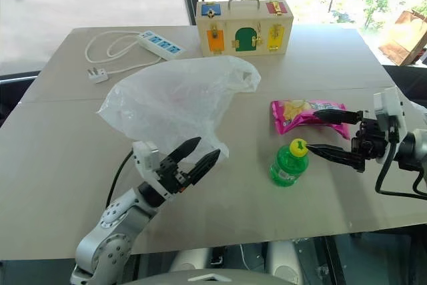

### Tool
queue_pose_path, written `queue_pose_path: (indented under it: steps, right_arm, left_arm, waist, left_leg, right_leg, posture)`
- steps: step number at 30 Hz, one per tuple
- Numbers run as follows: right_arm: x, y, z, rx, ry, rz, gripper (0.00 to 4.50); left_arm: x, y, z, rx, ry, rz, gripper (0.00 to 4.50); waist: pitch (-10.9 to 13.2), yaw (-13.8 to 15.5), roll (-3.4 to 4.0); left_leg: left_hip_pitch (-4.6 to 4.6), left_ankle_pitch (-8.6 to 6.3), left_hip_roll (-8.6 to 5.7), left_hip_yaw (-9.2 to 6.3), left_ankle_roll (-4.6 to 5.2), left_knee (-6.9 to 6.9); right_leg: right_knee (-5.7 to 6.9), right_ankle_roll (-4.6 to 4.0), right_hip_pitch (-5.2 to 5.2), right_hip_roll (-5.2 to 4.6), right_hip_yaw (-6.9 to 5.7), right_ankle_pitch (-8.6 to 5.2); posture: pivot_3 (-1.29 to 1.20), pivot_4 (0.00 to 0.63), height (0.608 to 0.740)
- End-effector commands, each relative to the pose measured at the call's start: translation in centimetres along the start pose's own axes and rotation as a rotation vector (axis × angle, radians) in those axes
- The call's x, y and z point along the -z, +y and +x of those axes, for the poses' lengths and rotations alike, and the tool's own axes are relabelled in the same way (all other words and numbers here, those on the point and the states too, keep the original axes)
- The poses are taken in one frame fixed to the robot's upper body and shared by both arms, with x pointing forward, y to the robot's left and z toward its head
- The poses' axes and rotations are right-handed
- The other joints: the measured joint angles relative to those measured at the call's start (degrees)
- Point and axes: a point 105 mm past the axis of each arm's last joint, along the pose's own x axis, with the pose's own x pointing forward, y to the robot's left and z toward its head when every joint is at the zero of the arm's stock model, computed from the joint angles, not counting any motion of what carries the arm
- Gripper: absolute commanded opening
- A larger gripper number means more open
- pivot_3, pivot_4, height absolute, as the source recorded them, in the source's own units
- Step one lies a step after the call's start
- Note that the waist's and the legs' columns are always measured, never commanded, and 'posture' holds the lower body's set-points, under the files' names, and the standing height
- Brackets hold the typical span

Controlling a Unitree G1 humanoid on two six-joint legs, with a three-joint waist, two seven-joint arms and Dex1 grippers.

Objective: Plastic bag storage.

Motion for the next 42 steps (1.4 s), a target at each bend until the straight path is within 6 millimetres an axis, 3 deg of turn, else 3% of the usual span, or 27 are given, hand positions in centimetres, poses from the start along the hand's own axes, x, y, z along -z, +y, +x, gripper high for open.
queue_pose_path:
  steps: [1,6,13,16,19,22,25,33,42]
  right_arm:
    - [-0.9,0.1,-0.3,0.014,-0.022,-0.045,4.5]
    - [-0.7,0.1,-0.4,0.018,-0.022,-0.047,4.5]
    - [-0.6,0.0,-0.5,0.022,-0.024,-0.045,4.5]
    - [-0.5,0.1,-0.4,0.021,-0.025,-0.044,4.5]
    - [-0.4,0.1,-0.2,0.018,-0.027,-0.042,4.5]
    - [-0.4,0.1,-0.1,0.018,-0.028,-0.043,4.5]
    - [-0.5,0.0,-0.1,0.019,-0.028,-0.045,4.5]
    - [-0.3,0.0,-0.1,0.032,-0.03,-0.046,4.5]
    - [-0.2,0.2,-0.2,0.046,-0.034,-0.049,4.5]
  left_arm:
    - [0.6,-0.2,0.3,0.003,0.05,-0.005,4.41]
    - [2.0,-1.4,-0.3,0.075,0.141,-0.105,4.41]
    - [0.6,-3.0,-1.5,0.163,0.11,-0.151,4.41]
    - [1.4,-2.1,-2.0,0.112,0.154,-0.137,4.41]
    - [0.8,-0.9,-1.1,0.06,0.119,0.018,4.41]
    - [-0.2,-0.2,0.4,0.049,0.089,0.344,4.41]
    - [0.3,-0.1,1.6,0.103,0.102,0.611,4.41]
    - [3.3,2.4,2.8,0.12,0.227,0.852,4.41]
    - [3.8,4.6,3.3,0.062,0.266,0.958,4.41]
  waist:
    - [0.0,-0.05,0.0]
    - [0.0,-0.07,0.01]
    - [0.0,-0.08,0.01]
    - [0.0,-0.06,0.02]
    - [0.0,0.02,0.01]
    - [0.0,0.21,0.01]
    - [-0.01,0.15,0.01]
    - [0.0,0.05,0.02]
    - [-0.04,0.03,0.06]
  left_leg:
    - [0.0,0.0,0.01,0.0,0.0,0.0]
    - [0.02,0.0,0.04,0.0,0.0,0.0]
    - [0.02,0.0,0.05,0.0,-0.01,0.0]
    - [0.02,0.0,0.05,0.0,-0.01,0.0]
    - [0.03,0.0,0.04,0.0,-0.01,0.0]
    - [0.01,0.0,0.02,-0.02,-0.01,0.02]
    - [0.01,0.0,0.0,0.02,-0.01,0.02]
    - [0.0,-0.02,0.02,0.02,0.02,-0.01]
    - [0.04,-0.02,0.04,0.01,0.02,-0.01]
  right_leg:
    - [0.0,0.0,0.0,0.01,0.0,0.0]
    - [0.01,0.0,0.0,0.04,0.01,0.0]
    - [0.01,0.0,-0.01,0.02,0.02,0.0]
    - [0.01,0.0,-0.01,0.01,0.03,0.0]
    - [0.01,-0.01,0.0,0.0,0.03,0.0]
    - [0.01,-0.02,0.01,0.01,0.0,0.0]
    - [-0.01,-0.03,0.01,0.01,0.04,0.01]
    - [-0.02,-0.02,-0.02,-0.16,0.01,0.01]
    - [0.01,-0.01,0.0,-0.43,0.02,0.02]
  posture:
    - [0.0,0.15,0.74]
    - [0.0,0.15,0.74]
    - [0.0,0.15,0.74]
    - [0.0,0.15,0.74]
    - [0.0,0.15,0.74]
    - [0.0,0.15,0.74]
    - [0.0,0.15,0.74]
    - [0.0,0.15,0.74]
    - [0.0,0.15,0.74]
